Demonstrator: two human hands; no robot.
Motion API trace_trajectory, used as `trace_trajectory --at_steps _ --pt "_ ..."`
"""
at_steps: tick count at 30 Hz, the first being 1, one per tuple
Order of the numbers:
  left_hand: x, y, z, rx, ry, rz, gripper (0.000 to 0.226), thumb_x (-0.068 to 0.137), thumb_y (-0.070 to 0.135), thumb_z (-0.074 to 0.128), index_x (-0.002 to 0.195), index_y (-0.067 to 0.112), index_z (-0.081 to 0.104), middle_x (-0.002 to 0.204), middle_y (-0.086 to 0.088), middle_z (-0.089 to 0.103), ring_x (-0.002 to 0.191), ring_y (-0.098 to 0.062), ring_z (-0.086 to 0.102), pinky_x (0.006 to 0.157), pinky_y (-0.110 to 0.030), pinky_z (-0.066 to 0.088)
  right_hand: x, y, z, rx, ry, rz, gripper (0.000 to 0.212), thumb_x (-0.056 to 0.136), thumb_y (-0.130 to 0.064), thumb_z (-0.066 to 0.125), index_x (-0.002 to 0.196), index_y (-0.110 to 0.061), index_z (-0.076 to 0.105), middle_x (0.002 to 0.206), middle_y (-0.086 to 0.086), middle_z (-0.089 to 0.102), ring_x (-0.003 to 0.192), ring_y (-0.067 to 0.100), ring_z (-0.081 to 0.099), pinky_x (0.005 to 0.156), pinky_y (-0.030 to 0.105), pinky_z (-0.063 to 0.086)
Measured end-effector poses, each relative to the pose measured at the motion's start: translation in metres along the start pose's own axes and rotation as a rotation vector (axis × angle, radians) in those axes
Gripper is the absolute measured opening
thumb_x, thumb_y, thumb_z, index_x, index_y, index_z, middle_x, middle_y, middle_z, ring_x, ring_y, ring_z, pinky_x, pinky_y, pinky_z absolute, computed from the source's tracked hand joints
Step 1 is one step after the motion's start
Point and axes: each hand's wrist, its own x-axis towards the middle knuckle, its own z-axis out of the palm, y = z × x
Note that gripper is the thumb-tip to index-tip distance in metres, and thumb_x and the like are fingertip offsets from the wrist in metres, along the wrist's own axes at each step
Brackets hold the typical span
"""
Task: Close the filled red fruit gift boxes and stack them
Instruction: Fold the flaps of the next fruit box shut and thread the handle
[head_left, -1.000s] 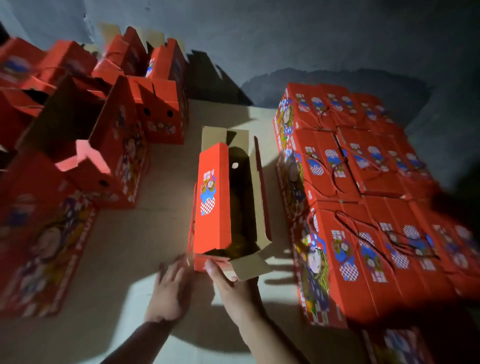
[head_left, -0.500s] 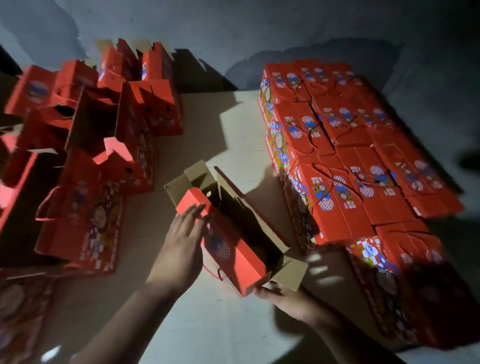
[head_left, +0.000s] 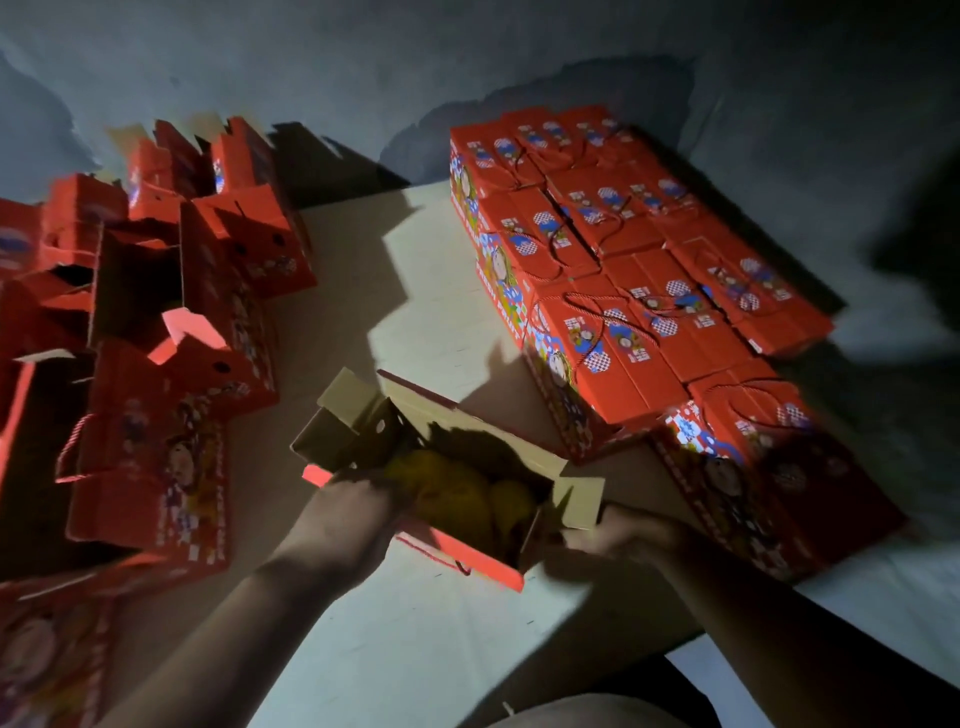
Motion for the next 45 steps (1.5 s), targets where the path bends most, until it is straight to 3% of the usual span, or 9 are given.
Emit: trace_trajectory --at_steps 2,5,13,17,25,32,37,40,45 --pt "-0.021 0.005 0.003 0.014 0.016 -0.011 0.007 0.089 0.025 0.074 0.092 0.031 0.072 0.087 0.01 0.072 0.079 -0.02 0.07 0.062 -0.031 0.054 0.032 -0.079 -0.03 0.236 -0.61 -0.019 0.086 0.069 -0.088 0.069 0.132 -0.029 0.064 0.131 -0.011 0.069 0.124 0.012 0.063 0.102 0.024 0.044" --pt "-0.041 0.022 0.005 0.012 0.028 0.001 0.021 0.07 0.02 0.09 0.077 0.03 0.074 0.073 0.011 0.068 0.062 -0.019 0.068 0.048 -0.026 0.048 0.041 -0.097 -0.041 0.196 -0.812 0.065 0.098 0.036 -0.097 0.077 0.111 -0.035 0.07 0.11 -0.01 0.078 0.097 0.002 0.073 0.091 0.026 0.059" --pt "-0.083 0.079 0.012 -0.03 -0.008 -0.053 0.036 0.049 0.037 0.103 0.074 0.03 0.078 0.075 0.011 0.07 0.067 -0.015 0.071 0.044 -0.024 0.049 0.014 -0.127 -0.032 0.287 -0.658 -0.208 0.055 0.075 -0.059 0.082 0.113 -0.02 0.076 0.097 -0.022 0.076 0.093 -0.012 0.068 0.078 0.007 0.045" --pt "-0.102 0.082 0.017 -0.164 0.1 -0.249 0.026 0.091 0.056 0.068 0.082 0.033 0.076 0.08 0.012 0.069 0.075 -0.016 0.069 0.056 -0.03 0.055 -0.002 -0.132 -0.029 0.304 -0.477 -0.266 0.039 0.084 -0.045 0.085 0.109 -0.019 0.071 0.103 -0.006 0.077 0.104 0.005 0.07 0.093 0.03 0.053" --pt "-0.139 0.045 0.039 -0.295 0.204 -0.669 0.02 0.09 0.025 0.06 0.073 0.029 0.069 0.07 0.003 0.065 0.065 -0.026 0.065 0.052 -0.035 0.048 -0.019 -0.11 -0.03 0.284 -0.455 -0.297 0.087 0.091 -0.048 0.077 0.162 -0.035 0.03 0.16 -0.024 0.035 0.146 -0.003 0.036 0.122 0.037 0.037" --pt "-0.163 0.02 0.057 -0.475 0.166 -1.045 0.043 0.078 0.063 0.078 0.083 0.027 0.057 0.077 0.007 0.059 0.069 -0.012 0.056 0.06 -0.033 0.043 -0.024 -0.105 -0.033 0.192 -0.412 -0.483 0.074 0.097 -0.046 0.07 0.157 -0.059 0.028 0.158 -0.024 0.039 0.146 -0.01 0.033 0.114 0.041 0.047" --pt "-0.169 0.016 0.062 -0.63 0.261 -0.761 0.079 0.091 0.038 0.077 0.158 0.04 0.037 0.139 0.01 0.056 0.118 -0.015 0.059 0.091 -0.043 0.056 -0.02 -0.108 -0.03 0.105 -0.432 -0.573 0.069 0.101 -0.042 0.065 0.155 -0.062 0.028 0.159 -0.019 0.038 0.148 -0.006 0.031 0.117 0.037 0.042" --pt "-0.168 0.008 0.062 -0.556 0.146 -0.531 0.08 0.105 0.02 0.06 0.163 0.05 0.014 0.168 0.019 0.025 0.148 -0.017 0.034 0.119 -0.038 0.037 -0.016 -0.105 -0.023 0.091 -0.435 -0.61 0.068 0.102 -0.034 0.066 0.158 -0.053 0.032 0.158 -0.021 0.04 0.146 -0.011 0.032 0.123 0.029 0.033" --pt "-0.165 -0.011 0.064 -0.57 -0.026 -0.342 0.047 0.108 0.042 0.043 0.155 0.05 0.039 0.166 0.023 0.02 0.144 -0.005 0.031 0.116 -0.023 0.032 -0.01 -0.098 -0.013 0.085 -0.445 -0.62 0.068 0.101 -0.035 0.066 0.156 -0.057 0.033 0.156 -0.024 0.042 0.144 -0.01 0.035 0.121 0.023 0.032"
